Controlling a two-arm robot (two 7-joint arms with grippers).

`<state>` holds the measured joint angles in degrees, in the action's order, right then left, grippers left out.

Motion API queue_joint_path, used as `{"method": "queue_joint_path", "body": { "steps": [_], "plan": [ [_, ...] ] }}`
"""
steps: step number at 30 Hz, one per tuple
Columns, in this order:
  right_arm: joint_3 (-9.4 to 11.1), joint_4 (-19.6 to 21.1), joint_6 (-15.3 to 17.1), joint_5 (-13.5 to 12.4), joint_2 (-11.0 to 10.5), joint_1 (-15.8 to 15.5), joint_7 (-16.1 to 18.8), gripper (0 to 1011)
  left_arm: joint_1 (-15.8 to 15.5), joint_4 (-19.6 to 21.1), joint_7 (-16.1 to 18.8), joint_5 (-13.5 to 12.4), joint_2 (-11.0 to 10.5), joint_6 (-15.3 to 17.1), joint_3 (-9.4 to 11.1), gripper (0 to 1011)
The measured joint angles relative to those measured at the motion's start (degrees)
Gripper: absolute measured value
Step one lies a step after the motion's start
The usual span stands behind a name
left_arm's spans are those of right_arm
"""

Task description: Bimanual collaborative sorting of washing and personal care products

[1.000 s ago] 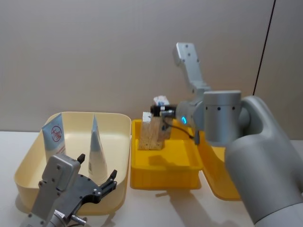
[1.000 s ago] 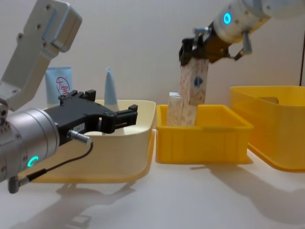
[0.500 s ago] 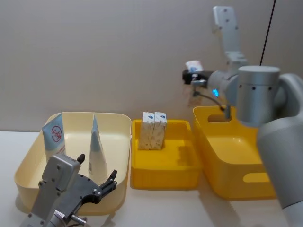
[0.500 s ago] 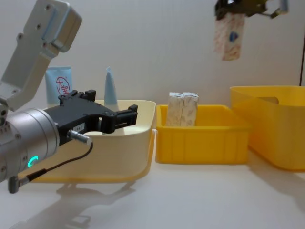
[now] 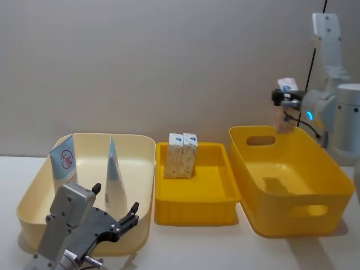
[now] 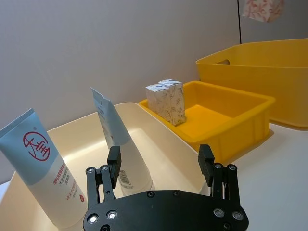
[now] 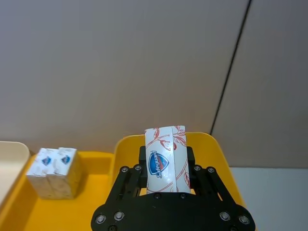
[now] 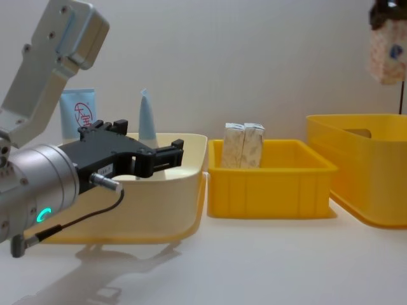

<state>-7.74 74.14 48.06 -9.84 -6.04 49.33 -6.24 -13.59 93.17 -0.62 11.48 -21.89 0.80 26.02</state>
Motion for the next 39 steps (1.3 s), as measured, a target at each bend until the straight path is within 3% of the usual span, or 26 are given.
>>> {"method": "queue_joint_path", "body": {
  "steps": [10, 25, 30, 39],
  "plan": [
    [2.4, 2.4, 2.7, 0.4, -2.2, -2.3, -0.9, 419, 0.0, 0.0, 0.0, 0.0, 0.0, 0.0, 0.0, 1002],
    [3.6, 3.6, 4.0, 0.6, -3.4, -3.6, -1.2, 887, 0.0, 0.0, 0.0, 0.0, 0.0, 0.0, 0.0, 1002],
    [3.8, 3.7, 4.2, 0.6, -3.5, -3.7, -1.3, 1001, 0.0, 0.0, 0.0, 0.0, 0.0, 0.0, 0.0, 1002],
    [4.0, 3.9, 4.4, 0.7, -3.7, -3.9, -1.4, 1001, -1.5, -0.9, -0.8, 0.0, 0.2, 0.2, -0.2, 1002]
  ]
}}
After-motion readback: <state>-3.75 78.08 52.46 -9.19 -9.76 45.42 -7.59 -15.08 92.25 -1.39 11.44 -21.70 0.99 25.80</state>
